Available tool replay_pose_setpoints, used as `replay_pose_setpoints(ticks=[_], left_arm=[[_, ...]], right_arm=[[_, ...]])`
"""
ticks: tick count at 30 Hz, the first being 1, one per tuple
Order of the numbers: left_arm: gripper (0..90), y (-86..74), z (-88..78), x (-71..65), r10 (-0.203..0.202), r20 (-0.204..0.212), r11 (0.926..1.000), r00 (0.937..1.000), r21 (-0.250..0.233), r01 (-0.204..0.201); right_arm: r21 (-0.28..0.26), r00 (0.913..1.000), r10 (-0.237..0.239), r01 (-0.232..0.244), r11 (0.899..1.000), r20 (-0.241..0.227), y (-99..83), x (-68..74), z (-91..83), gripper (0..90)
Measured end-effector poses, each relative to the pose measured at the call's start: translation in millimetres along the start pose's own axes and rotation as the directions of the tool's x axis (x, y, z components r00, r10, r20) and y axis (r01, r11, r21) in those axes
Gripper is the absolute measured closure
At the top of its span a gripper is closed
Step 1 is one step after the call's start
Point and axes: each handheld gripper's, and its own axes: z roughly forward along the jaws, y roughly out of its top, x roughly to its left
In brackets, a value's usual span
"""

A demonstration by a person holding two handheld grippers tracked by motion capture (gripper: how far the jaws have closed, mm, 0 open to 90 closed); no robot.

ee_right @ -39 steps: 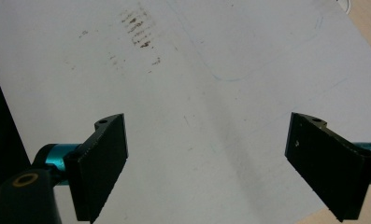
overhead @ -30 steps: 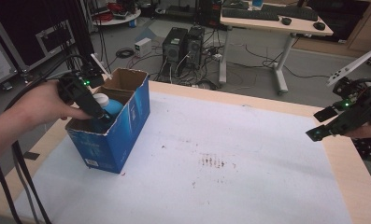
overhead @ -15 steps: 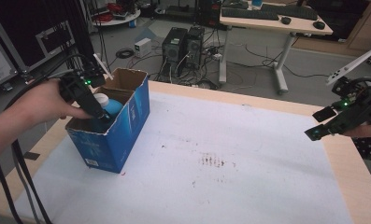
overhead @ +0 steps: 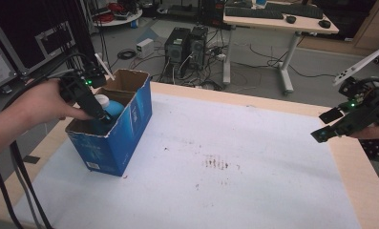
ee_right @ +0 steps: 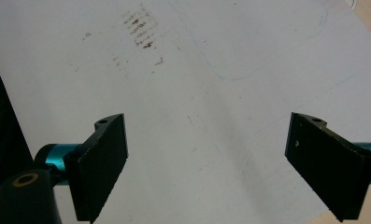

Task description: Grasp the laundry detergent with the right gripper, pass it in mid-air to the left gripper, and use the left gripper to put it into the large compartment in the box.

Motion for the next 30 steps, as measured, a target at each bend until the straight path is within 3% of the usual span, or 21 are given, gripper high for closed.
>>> replay_pose_setpoints(ticks=[10, 15, 18, 25, 30], left_arm=[[37.3, 1.4, -1.0, -0.9, 0.0, 0.006, 1.0, 1.0, 0.0, 0.0], [31.1, 3.6, -4.5, -0.8, -0.003, 0.0, 1.0, 1.0, -0.007, 0.003], [27.7, 6.5, -9.4, -4.5, 0.017, -0.029, 0.9998, 0.9994, 0.014, -0.016], [24.3, 13.1, -34.6, -9.3, 0.067, -0.06, 0.9977, 0.996, 0.015, -0.066], [24.3, 25.8, -60.6, -16.5, 0.116, -0.058, 0.9926, 0.9915, -0.028, -0.118]], right_arm=[[0.0, 1.0, 0.002, -0.002, 1.0, 0.001, -0.2, 0.5, -0.4, 12.7], [-0.001, 1.0, 0.0, 0.0, 1.0, -0.002, 0.1, 1.0, -0.1, 12.7], [-0.006, 1.0, -0.003, 0.003, 1.0, -0.004, 2.5, 2.7, 0.0, 12.7], [-0.01, 0.9998, -0.018, 0.018, 1.0, -0.007, 4.3, 6.5, 0.1, 12.7], [-0.014, 0.9999, -0.014, 0.014, 1.0, -0.004, 2.9, 8.2, -2.7, 12.7]])
